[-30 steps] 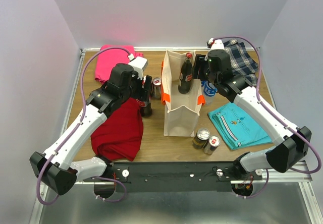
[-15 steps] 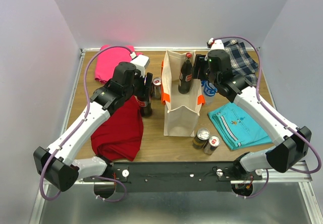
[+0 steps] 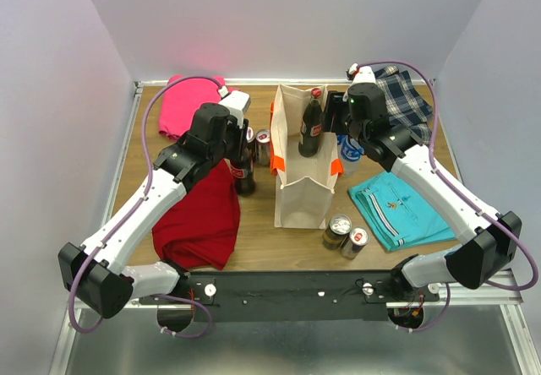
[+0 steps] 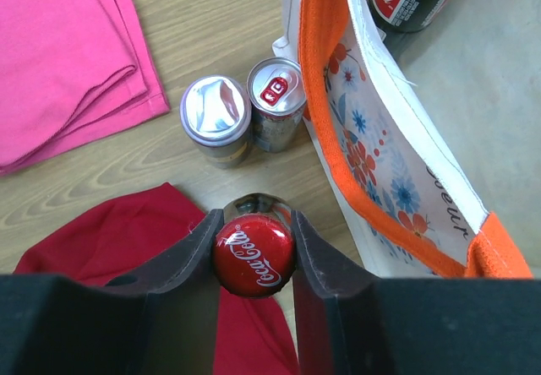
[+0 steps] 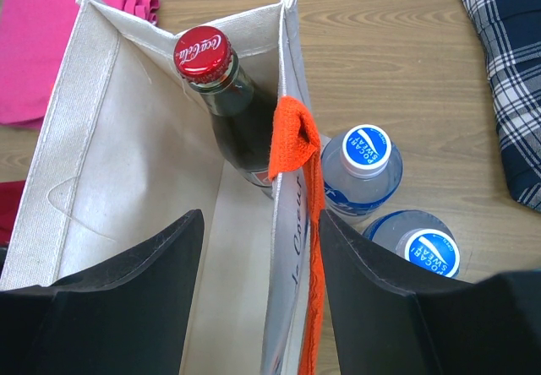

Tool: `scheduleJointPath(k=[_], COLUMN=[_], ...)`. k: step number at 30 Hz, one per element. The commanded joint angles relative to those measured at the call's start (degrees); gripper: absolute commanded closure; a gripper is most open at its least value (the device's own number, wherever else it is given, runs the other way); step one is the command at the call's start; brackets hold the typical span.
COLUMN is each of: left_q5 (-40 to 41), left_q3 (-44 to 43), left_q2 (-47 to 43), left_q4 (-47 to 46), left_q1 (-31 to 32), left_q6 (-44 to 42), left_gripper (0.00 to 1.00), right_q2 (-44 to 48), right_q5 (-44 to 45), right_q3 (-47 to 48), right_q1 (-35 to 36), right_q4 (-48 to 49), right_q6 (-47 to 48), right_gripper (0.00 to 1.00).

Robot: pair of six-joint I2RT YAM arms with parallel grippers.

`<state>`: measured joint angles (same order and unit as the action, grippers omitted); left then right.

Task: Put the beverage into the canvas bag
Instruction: Pick up the drink from the center of the board.

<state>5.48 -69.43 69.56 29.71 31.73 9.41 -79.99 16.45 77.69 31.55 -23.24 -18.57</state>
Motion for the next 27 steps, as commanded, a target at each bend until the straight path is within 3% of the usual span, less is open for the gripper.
scheduleJointPath(k=[1, 27], left_q5=[1.2, 4.1], left_q3=[-1.0, -8.3], left_q2=[0.8, -2.2], left_q4=[-1.4, 1.4], left_q1=[-0.1, -0.1], left_q6=[0.1, -1.2], left_gripper=[1.0, 1.0], right_q2=[0.1, 1.3], right_q5=[1.5, 1.7], right_q3=[-0.4, -2.1], right_q1=[0.0, 0.0], right_q4=[-0.8, -1.9], right_q6=[0.1, -0.3], right_gripper=[0.34, 0.34])
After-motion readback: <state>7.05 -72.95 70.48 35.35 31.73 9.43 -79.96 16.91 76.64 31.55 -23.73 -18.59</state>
